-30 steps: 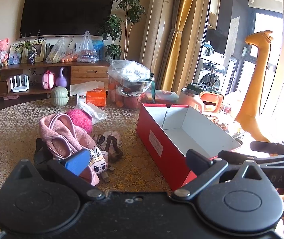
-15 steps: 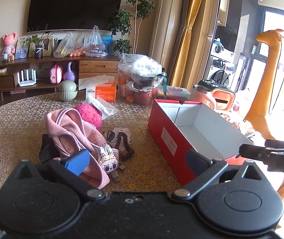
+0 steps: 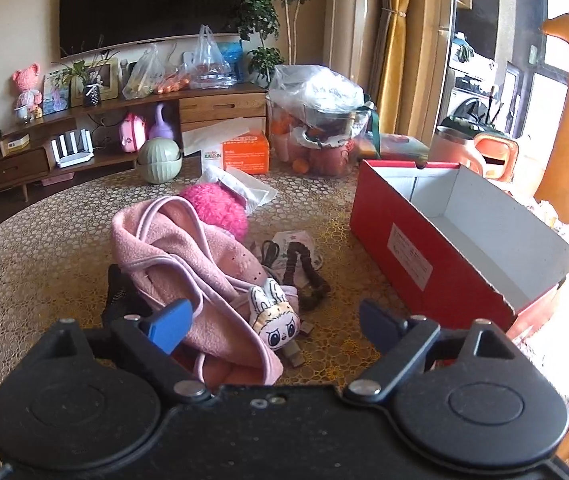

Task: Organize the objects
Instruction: 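Reach the left tool to the white bunny doll keychain and grasp it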

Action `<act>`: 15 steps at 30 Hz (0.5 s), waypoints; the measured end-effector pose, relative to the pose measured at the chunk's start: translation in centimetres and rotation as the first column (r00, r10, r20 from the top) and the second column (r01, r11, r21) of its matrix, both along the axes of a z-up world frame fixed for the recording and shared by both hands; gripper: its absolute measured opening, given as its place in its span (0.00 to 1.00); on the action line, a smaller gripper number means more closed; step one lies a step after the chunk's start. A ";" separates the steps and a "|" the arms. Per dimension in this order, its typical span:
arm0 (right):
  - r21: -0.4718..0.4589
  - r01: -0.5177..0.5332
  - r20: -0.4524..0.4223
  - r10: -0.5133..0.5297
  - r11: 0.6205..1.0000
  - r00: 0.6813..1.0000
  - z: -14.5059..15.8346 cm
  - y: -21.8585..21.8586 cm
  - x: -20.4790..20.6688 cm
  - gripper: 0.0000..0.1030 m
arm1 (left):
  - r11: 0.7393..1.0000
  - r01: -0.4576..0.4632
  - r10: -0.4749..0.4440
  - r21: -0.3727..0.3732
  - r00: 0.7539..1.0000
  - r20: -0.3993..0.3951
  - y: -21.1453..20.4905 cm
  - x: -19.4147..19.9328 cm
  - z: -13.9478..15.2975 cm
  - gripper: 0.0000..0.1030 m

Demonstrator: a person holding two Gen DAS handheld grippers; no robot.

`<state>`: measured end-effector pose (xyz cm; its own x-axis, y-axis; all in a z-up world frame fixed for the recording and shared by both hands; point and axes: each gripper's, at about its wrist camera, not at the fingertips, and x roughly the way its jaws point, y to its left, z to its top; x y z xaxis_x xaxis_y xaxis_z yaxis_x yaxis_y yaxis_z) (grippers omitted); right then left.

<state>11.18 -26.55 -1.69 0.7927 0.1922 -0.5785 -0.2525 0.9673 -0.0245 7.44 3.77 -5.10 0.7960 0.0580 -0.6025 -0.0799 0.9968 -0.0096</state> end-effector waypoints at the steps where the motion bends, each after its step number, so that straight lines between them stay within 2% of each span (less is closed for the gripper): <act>1: -0.001 0.011 -0.009 -0.011 1.000 1.000 -0.2 -0.3 0.5 1.00 | 1.000 0.016 -0.016 0.004 1.000 -0.009 -0.2 0.4 -0.3 0.85; 6: -0.019 0.046 -0.051 -0.047 0.999 0.998 -1.1 -1.3 2.7 0.99 | 0.998 0.047 -0.046 0.051 0.998 -0.036 -0.8 2.2 -1.8 0.81; 15: -0.071 0.075 -0.104 -0.082 0.995 0.991 -2.6 -2.3 7.0 0.98 | 0.993 0.036 -0.029 0.114 0.998 -0.054 -1.2 3.9 -3.5 0.74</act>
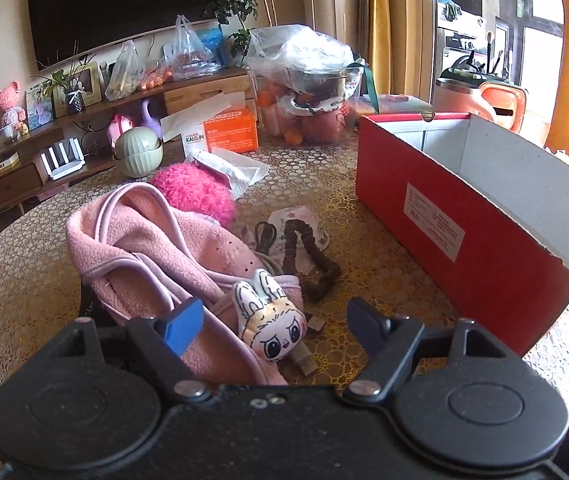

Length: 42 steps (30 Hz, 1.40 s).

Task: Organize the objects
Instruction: 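Reach the left tool to the white bunny doll keychain and grasp it, then carry the doll over the shoebox and open the left tool to drop it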

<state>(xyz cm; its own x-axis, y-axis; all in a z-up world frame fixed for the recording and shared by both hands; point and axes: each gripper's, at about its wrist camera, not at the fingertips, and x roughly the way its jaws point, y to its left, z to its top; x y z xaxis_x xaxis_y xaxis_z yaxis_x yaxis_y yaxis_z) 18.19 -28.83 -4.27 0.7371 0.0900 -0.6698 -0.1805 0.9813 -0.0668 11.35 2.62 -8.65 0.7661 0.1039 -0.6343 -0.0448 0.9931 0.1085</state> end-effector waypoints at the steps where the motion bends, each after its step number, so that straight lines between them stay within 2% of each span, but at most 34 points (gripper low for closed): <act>1: -0.009 0.002 -0.006 -0.002 1.000 1.000 -0.2 -0.1 0.4 0.96 | 1.000 0.006 -0.006 0.015 1.000 -0.001 -0.2 0.1 -0.1 0.72; 5: -0.031 0.014 -0.036 -0.015 0.999 0.999 -1.1 -0.2 1.8 0.89 | 0.996 0.018 -0.018 0.085 1.000 -0.006 -0.9 0.4 -0.8 0.72; 9: -0.038 0.013 -0.057 -0.015 0.999 0.998 -1.7 -0.1 2.5 0.80 | 0.994 -0.004 0.006 0.106 1.000 -0.023 -0.8 1.1 -1.5 0.68; 12: -0.047 0.008 -0.064 -0.011 0.999 0.998 -1.9 0.1 2.6 0.78 | 0.989 0.003 0.000 0.145 1.000 -0.024 -1.0 1.1 -1.9 0.64; 16: -0.046 0.010 -0.078 -0.013 0.999 0.997 -2.3 0.2 2.9 0.68 | 0.981 -0.004 0.010 0.192 1.000 -0.028 -1.3 1.2 -2.4 0.55; 21: -0.030 0.011 -0.101 -0.014 0.999 0.995 -2.8 0.2 3.0 0.58 | 0.978 0.005 -0.001 0.210 1.000 -0.019 -1.5 1.0 -2.3 0.47; 26: -0.025 0.003 -0.107 -0.006 1.000 0.994 -2.8 0.5 2.8 0.42 | 0.982 0.002 0.000 0.187 1.000 -0.013 -1.4 0.9 -2.0 0.41; 30: -0.028 0.014 -0.108 -0.017 0.999 0.994 -2.7 0.5 2.6 0.36 | 0.988 0.003 -0.002 0.152 1.000 -0.006 -1.1 0.6 -1.4 0.34; 37: -0.028 0.032 -0.112 -0.035 0.999 0.993 -2.6 0.0 1.8 0.14 | 0.996 0.019 -0.020 0.088 1.000 0.005 -0.9 0.0 -0.4 0.21; 42: -0.037 0.027 -0.114 -0.031 0.999 0.993 -2.6 0.2 1.2 0.11 | 0.998 0.045 -0.046 0.040 0.999 0.027 -0.8 -0.9 1.0 0.19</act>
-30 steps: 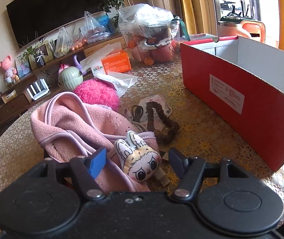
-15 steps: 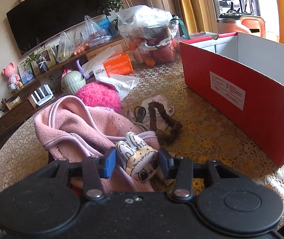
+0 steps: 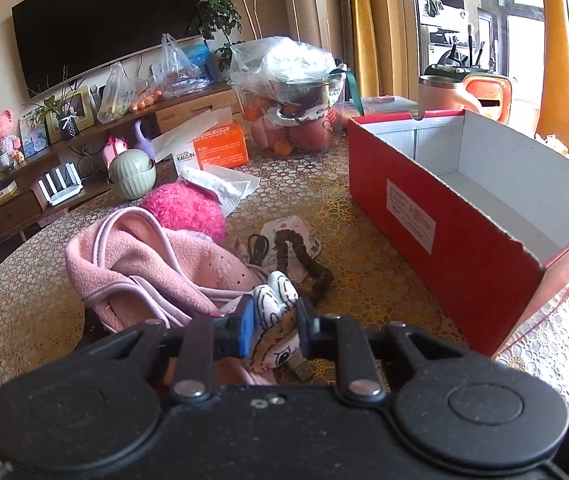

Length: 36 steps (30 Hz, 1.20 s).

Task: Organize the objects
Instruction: 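Carry the doll over the shoebox and open the left tool to drop it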

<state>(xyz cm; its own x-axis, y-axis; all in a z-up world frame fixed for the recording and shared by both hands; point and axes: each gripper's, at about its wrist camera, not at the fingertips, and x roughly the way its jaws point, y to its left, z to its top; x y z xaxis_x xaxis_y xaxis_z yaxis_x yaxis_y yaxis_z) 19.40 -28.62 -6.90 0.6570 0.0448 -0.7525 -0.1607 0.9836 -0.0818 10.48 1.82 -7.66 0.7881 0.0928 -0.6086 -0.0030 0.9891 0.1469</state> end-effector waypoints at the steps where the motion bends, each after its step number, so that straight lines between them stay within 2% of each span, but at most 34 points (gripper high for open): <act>1: -0.001 -0.001 0.001 0.001 1.000 1.000 0.0 0.1 -0.1 0.11 | 1.000 0.005 -0.005 -0.012 1.000 0.006 0.0 -0.2 0.4 0.19; 10: 0.020 -0.014 -0.001 0.014 1.000 1.000 0.1 0.1 -0.8 0.06 | 0.991 0.094 -0.086 -0.098 0.993 0.082 -1.5 -1.4 5.6 0.19; 15: 0.028 -0.019 -0.001 0.019 0.999 1.000 0.2 0.0 -0.9 0.06 | 0.968 0.168 -0.157 -0.184 0.985 0.075 -2.9 0.1 7.7 0.19; 18: 0.025 -0.028 0.000 0.028 0.999 1.000 0.2 0.1 -0.9 0.06 | 0.956 0.213 -0.205 -0.201 0.977 0.063 -4.3 1.2 8.2 0.19; 23: 0.031 -0.041 -0.005 0.042 0.999 0.999 0.2 -0.1 -0.9 0.06 | 0.945 0.266 -0.266 -0.191 0.964 0.027 -7.3 3.2 7.7 0.19; 29: 0.035 -0.068 -0.009 0.069 0.997 0.998 0.2 -0.3 -0.8 0.06 | 0.934 0.309 -0.323 -0.178 0.945 -0.053 -10.6 5.9 5.8 0.19; 36: 0.044 -0.106 -0.023 0.107 0.993 0.994 0.3 -0.8 -0.7 0.06 | 0.930 0.326 -0.351 -0.169 0.925 -0.145 -13.3 8.6 3.5 0.19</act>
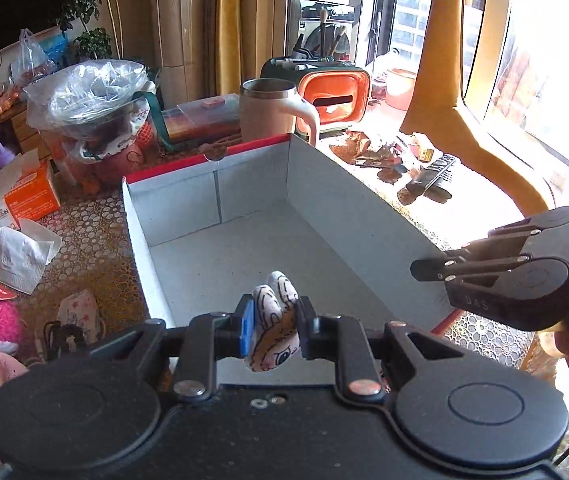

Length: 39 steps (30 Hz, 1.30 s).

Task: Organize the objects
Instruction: 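Carry the doll over the shoebox and open the left tool to drop it, then move the left tool back to the brown beaded strand and grasp it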

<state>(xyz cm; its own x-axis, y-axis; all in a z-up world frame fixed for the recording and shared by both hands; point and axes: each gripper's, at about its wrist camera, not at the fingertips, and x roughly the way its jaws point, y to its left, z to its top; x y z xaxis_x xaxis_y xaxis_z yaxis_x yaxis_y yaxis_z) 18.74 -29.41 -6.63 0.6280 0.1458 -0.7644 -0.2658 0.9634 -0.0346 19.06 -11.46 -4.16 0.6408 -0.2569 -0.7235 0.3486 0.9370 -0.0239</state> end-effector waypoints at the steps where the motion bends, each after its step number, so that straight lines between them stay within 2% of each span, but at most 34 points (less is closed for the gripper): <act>1: 0.002 -0.005 -0.002 0.005 1.000 1.000 0.0 -0.1 0.0 0.05 | 1.000 0.002 -0.002 0.002 1.000 -0.018 -0.3 0.5 -0.4 0.19; 7: -0.005 -0.042 -0.003 0.042 0.999 0.999 0.0 -0.5 0.2 0.05 | 1.000 0.013 -0.011 0.023 0.994 -0.111 -1.4 2.4 -2.5 0.19; 12: -0.001 -0.056 -0.009 0.056 0.998 0.998 0.0 -0.8 0.4 0.05 | 0.999 0.028 -0.019 0.039 0.977 -0.213 -2.2 3.6 -4.3 0.20; 16: 0.002 -0.060 -0.011 0.060 0.998 0.998 0.1 -0.9 0.5 0.05 | 0.998 0.031 -0.017 0.053 0.967 -0.253 -2.4 4.0 -5.1 0.20; 20: 0.004 -0.058 -0.011 0.058 0.998 0.998 0.1 -0.9 0.5 0.05 | 0.998 0.028 -0.011 0.057 0.962 -0.272 -2.3 4.1 -5.6 0.24; 27: -0.004 -0.057 -0.012 0.057 0.998 0.998 0.1 -0.9 0.6 0.05 | 0.999 0.015 -0.007 0.031 0.968 -0.249 -1.8 3.5 -5.1 0.33; 32: -0.018 -0.059 -0.013 0.059 0.998 0.998 0.0 -0.8 0.5 0.05 | 1.000 0.025 -0.023 0.005 0.978 -0.209 -1.6 2.5 -3.8 0.45; 39: -0.036 -0.055 -0.010 0.055 0.998 0.998 0.0 -0.6 0.5 0.05 | 0.999 0.022 -0.027 -0.031 0.989 -0.147 -0.7 0.3 -1.3 0.52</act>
<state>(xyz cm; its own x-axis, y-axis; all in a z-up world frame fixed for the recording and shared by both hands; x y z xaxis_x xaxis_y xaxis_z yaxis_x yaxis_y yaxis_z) 19.24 -30.04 -6.68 0.6126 0.1525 -0.7756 -0.3189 0.9455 -0.0660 19.31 -12.16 -5.48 0.5209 -0.2934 -0.8016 0.3621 0.9264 -0.1038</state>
